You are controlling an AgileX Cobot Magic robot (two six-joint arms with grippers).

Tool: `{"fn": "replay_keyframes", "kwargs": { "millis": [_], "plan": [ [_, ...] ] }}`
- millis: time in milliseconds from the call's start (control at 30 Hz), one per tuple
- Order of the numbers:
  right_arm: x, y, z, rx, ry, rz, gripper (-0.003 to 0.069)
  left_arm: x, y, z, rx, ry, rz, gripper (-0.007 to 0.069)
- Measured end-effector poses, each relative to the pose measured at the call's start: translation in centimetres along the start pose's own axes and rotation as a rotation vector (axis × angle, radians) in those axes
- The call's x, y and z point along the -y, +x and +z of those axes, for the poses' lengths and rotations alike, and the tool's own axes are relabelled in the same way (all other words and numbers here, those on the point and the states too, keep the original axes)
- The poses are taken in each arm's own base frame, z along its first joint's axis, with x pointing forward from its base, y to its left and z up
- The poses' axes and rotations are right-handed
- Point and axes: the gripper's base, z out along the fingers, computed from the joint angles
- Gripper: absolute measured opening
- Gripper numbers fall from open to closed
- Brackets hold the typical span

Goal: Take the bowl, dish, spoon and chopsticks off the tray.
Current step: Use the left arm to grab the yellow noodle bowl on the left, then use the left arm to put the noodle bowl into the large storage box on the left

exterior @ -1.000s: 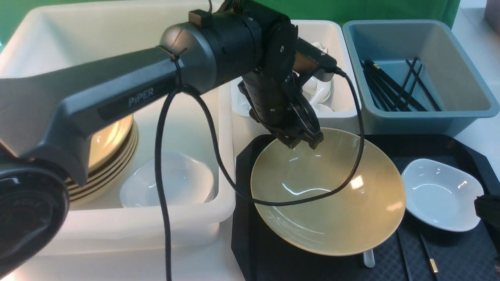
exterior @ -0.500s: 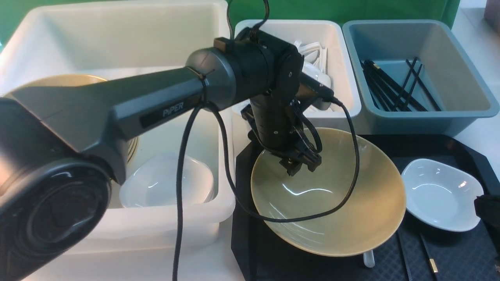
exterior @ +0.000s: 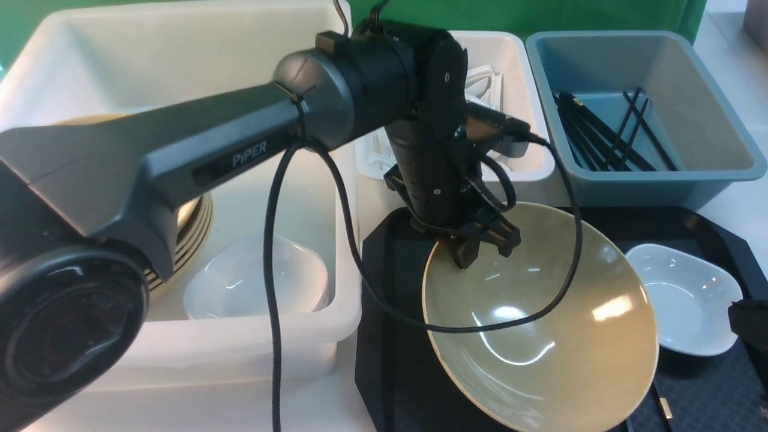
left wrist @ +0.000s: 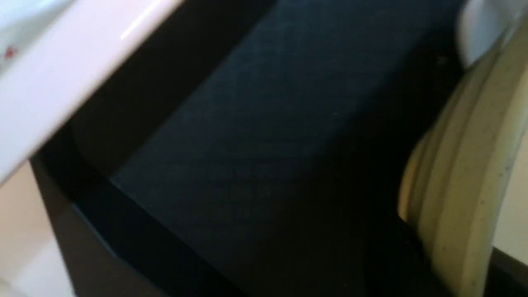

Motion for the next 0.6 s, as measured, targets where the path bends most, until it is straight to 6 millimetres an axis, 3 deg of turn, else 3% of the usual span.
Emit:
{"fn": "replay_keyframes", "kwargs": {
  "millis": [533, 600],
  "plan": [
    [0.0, 0.0, 0.0, 0.003, 0.001, 0.0, 0.0052, 1.6, -0.2, -8.8, 0.253, 0.023, 0.101, 0.0003],
    [0.0, 0.0, 0.0, 0.003, 0.001, 0.0, 0.0056, 1.3, 0.0, -11.1, 0.321, 0.009, 0.091, 0.0003]
  ]
}}
